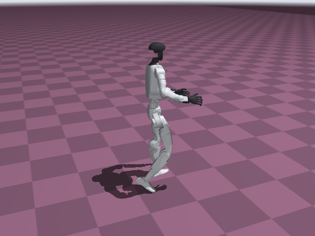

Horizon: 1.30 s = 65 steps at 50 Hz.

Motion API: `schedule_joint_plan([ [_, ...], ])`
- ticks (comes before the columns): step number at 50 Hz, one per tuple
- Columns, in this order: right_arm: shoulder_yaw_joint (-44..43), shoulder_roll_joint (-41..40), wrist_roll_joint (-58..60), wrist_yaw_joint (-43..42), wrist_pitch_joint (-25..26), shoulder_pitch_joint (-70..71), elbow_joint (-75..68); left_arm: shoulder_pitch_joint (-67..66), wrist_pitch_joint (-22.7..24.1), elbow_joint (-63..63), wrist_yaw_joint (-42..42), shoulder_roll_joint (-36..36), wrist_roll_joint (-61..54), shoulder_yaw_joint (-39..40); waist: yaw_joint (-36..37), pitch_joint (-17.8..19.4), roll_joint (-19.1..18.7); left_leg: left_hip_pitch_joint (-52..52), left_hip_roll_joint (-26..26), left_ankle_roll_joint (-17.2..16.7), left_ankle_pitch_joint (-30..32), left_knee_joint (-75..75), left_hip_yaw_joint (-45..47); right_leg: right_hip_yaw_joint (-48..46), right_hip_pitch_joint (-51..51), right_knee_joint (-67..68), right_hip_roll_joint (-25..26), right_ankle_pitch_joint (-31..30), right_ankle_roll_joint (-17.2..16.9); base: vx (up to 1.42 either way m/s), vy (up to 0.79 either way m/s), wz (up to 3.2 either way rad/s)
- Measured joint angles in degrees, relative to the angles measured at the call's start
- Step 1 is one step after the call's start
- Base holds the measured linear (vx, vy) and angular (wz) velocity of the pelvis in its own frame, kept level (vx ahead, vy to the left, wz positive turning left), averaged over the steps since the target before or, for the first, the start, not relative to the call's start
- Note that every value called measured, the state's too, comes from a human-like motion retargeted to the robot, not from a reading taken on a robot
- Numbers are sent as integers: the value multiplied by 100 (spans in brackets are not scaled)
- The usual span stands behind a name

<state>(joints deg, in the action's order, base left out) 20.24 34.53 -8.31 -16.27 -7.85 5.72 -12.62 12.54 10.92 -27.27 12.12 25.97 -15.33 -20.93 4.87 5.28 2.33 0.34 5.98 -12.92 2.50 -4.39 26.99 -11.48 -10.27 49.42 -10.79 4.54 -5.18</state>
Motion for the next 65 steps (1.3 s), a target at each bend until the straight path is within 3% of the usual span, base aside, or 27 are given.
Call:
schedule_joint_plan([
  [3, -296, 279, 66, -268, -148, 207, 759, 730, 158, 752, 3, 154, -91, -272, -218, 5, 16, 120, -100, 26, -139, 33, -81, -166, -34, -1055, 108, 35, -256, 24, 7, 29],
  [5, -571, 448, 127, -395, -261, 208, 1329, 1168, 309, 1266, -59, 285, 10, -445, -391, 27, 117, 25, -108, -52, -554, 688, -119, -252, 139, -2046, 139, -69, -558, 25, 3, 37],
  [8, -861, 765, 254, -719, -303, 564, 1969, 2169, 450, 1874, 66, 411, -178, -709, -387, 9, 328, 344, -486, 102, -416, 109, -115, 1, 332, -3634, 236, -564, -956, 21, -3, -11],
  [13, -1428, 1437, 592, -991, -414, 1003, 2987, 3541, 681, 2727, 71, 510, -137, -953, -426, -156, 367, 491, -601, 150, -611, 169, -28, 144, 745, -4452, 223, -766, -982, 21, 1, -20],
  [18, -1853, 2225, 997, -1166, -460, 1649, 3588, 4775, 877, 3191, 117, 633, 92, -1117, -416, -371, 229, 617, -338, 17, -704, 218, 212, 228, 950, -4785, 562, -876, -982, 17, -11, -46],
  [29, -1837, 3706, 1511, -1298, -486, 3379, 3638, 7025, 937, 2913, 792, 1086, 1401, -1576, -749, -562, 115, 916, -105, -118, -951, 420, 563, 500, 1161, -4794, 823, -743, -982, 13, -3, -31],
  [37, -1387, 4104, 1417, -1489, -449, 4283, 3554, 7491, 928, 2755, 981, 1265, 1407, -1722, -930, -635, 43, 1104, -13, -173, -1037, 421, 811, 715, 1235, -4820, 970, -727, -982, 7, -2, -29],
  [48, -949, 3784, 1382, -1411, -570, 5187, 4051, 7299, 1069, 3383, 1005, 1208, 1543, -1347, -1159, -737, -30, 1159, -3, -151, -1095, 388, 952, 848, 1207, -4809, 1017, -676, -982, 0, 0, -2],
  [65, -582, 3820, 1493, -1467, -558, 5426, 3861, 7326, 944, 3006, 1044, 1119, 1674, -1473, -1103, -754, 13, 1051, 20, -137, -1053, 335, 882, 748, 1130, -4828, 1044, -637, -982, 0, 0, 0],
])
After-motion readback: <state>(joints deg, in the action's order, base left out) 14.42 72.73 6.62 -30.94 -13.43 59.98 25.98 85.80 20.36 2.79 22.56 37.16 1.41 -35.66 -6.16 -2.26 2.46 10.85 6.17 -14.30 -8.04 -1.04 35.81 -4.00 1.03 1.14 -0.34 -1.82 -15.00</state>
